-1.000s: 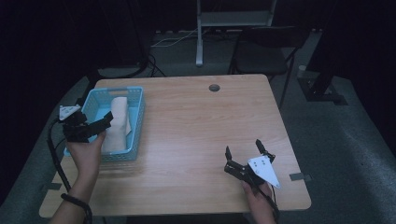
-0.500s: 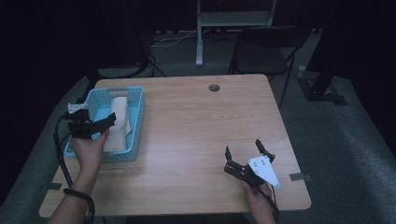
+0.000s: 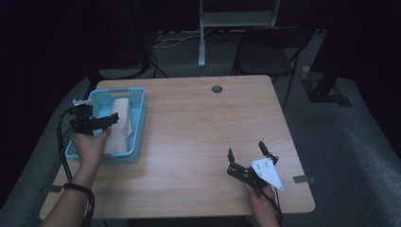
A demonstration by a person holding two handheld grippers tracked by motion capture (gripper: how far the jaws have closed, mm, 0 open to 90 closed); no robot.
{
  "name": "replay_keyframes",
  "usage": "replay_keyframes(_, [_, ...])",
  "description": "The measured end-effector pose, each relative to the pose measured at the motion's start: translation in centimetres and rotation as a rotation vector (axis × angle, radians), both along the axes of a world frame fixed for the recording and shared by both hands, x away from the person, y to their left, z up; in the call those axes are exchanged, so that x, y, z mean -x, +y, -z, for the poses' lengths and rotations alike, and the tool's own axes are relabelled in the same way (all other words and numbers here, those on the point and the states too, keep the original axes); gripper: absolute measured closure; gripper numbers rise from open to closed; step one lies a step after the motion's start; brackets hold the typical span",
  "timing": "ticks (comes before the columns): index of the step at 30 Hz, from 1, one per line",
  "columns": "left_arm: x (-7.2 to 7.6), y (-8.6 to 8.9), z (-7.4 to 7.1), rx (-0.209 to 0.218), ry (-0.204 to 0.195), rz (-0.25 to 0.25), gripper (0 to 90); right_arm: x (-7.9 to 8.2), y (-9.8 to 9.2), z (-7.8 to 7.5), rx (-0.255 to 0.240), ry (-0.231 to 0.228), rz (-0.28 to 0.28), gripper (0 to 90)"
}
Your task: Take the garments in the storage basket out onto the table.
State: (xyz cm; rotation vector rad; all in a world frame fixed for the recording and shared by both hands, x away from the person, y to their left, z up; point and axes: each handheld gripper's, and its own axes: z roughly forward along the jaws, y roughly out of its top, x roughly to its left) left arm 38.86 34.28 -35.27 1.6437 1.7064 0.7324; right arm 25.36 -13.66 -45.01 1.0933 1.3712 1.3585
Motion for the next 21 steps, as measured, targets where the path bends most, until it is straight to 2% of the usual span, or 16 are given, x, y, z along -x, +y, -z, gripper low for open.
replay_keyframes(3, [-0.5, 0.2, 0.2, 0.016, 0.021, -0.005, 3.3, 0.0, 0.0, 0.0, -0.001, 0.001, 0.0, 0.2])
replay_keyframes(4, [-0.8, 0.2, 0.3, 0.0, 0.039, -0.009, 3.3, 0.0, 0.0, 0.0, -0.001, 0.001, 0.0, 0.2])
replay_keyframes(10, [-1.7, 0.2, 0.8, -0.015, 0.084, -0.011, 3.3, 0.0, 0.0, 0.0, -0.001, 0.0, 0.001, 0.2])
replay_keyframes(11, [-2.3, 0.0, 1.2, -0.086, 0.124, -0.021, 3.3, 0.0, 0.0, 0.0, -0.001, 0.0, 0.001, 0.2])
replay_keyframes(13, [-2.3, 0.0, 1.2, -0.086, 0.124, -0.021, 3.3, 0.0, 0.0, 0.0, -0.003, 0.002, 0.001, 0.2])
replay_keyframes(14, [-2.4, 0.2, 1.3, -0.08, 0.13, -0.041, 3.3, 0.0, 0.0, 0.0, -0.003, 0.002, 0.001, 0.2])
replay_keyframes(15, [-3.0, 0.3, 1.8, -0.066, 0.167, -0.032, 3.3, 0.0, 0.0, 0.0, -0.003, 0.002, 0.001, 0.2])
replay_keyframes(17, [-3.0, 0.3, 1.8, -0.066, 0.167, -0.032, 3.3, 0.0, 0.0, 0.0, -0.005, 0.002, 0.0, 0.2])
replay_keyframes(18, [-3.2, 0.3, 1.9, -0.08, 0.186, -0.027, 3.3, 0.0, 0.0, 0.0, -0.005, 0.002, 0.0, 0.2])
replay_keyframes(19, [-3.3, 0.4, 2.1, -0.074, 0.192, -0.02, 3.3, 0.0, 0.0, 0.0, -0.004, 0.002, -0.001, 0.2])
replay_keyframes(21, [-3.7, 0.7, 2.5, -0.025, 0.227, -0.015, 3.3, 0.0, 0.0, 0.0, -0.004, 0.002, -0.002, 0.2])
